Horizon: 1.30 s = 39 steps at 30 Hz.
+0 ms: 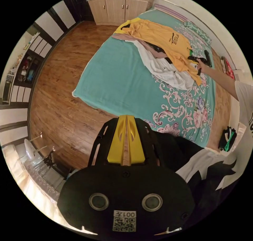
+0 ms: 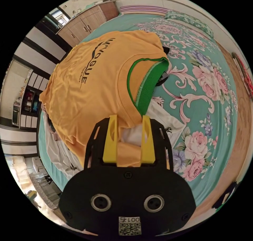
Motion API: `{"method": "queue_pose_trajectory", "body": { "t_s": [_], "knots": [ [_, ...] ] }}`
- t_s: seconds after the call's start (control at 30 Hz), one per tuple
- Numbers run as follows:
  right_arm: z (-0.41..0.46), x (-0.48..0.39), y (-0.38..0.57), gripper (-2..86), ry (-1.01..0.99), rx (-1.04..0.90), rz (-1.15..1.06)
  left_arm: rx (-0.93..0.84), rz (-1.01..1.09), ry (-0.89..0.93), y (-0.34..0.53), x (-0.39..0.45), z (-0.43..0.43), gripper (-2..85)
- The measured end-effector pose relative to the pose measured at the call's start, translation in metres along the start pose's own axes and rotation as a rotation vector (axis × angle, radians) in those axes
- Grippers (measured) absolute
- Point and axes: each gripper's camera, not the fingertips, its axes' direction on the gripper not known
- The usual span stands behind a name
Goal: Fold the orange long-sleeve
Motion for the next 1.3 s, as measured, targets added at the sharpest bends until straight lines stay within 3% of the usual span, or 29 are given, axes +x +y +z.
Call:
{"method": "queue_pose_trajectory", "body": {
  "t_s": [0.23, 0.4, 0.53, 0.67, 0.8, 0.9, 1.03, 1.13, 1.2, 1.27, 1.3],
  "knots": [
    [-0.060, -0.035, 0.050, 3.4, -0.095, 0.155, -0.005, -0.012, 0.119, 0.069, -0.068, -0.034, -0.073, -1.0],
    [-0.174, -0.112, 0.103, 2.5, -0.063, 0.292, -0.305, 0.116, 0.245, 0.086, -0.117, -0.037, -0.141, -1.0],
    [-0.273, -0.139, 0.154, 2.1, -0.185, 0.433, -0.447, 0.298, 0.369, 0.167, -0.158, -0.025, -0.209, -0.8],
    [-0.399, -0.160, 0.237, 1.9, -0.288, 0.517, -0.750, 0.575, 0.556, 0.311, -0.196, 0.004, -0.308, 0.7],
    [-0.521, -0.189, 0.341, 1.8, -0.253, 0.519, -1.096, 0.790, 0.793, 0.480, -0.217, 0.045, -0.410, 6.3],
    [-0.589, -0.214, 0.413, 1.8, -0.171, 0.452, -1.258, 0.876, 1.115, 0.668, -0.217, 0.105, -0.484, 9.3],
    [-0.651, -0.240, 0.492, 1.9, 0.043, 0.373, -1.300, 0.599, 1.545, 0.887, -0.188, 0.238, -0.533, 14.3],
    [-0.689, -0.246, 0.555, 1.9, 0.195, 0.334, -1.234, 0.254, 1.733, 1.217, -0.145, 0.325, -0.519, 16.8],
    [-0.713, -0.236, 0.606, 1.9, 0.294, 0.364, -1.123, 0.052, 1.745, 1.508, -0.116, 0.360, -0.501, 16.4],
    [-0.728, -0.223, 0.645, 1.9, 0.356, 0.410, -1.028, -0.109, 1.636, 1.923, -0.083, 0.384, -0.477, 12.5],
    [-0.736, -0.212, 0.673, 1.9, 0.389, 0.463, -0.974, -0.136, 1.604, 1.989, -0.075, 0.389, -0.472, 11.3]
  ]
}}
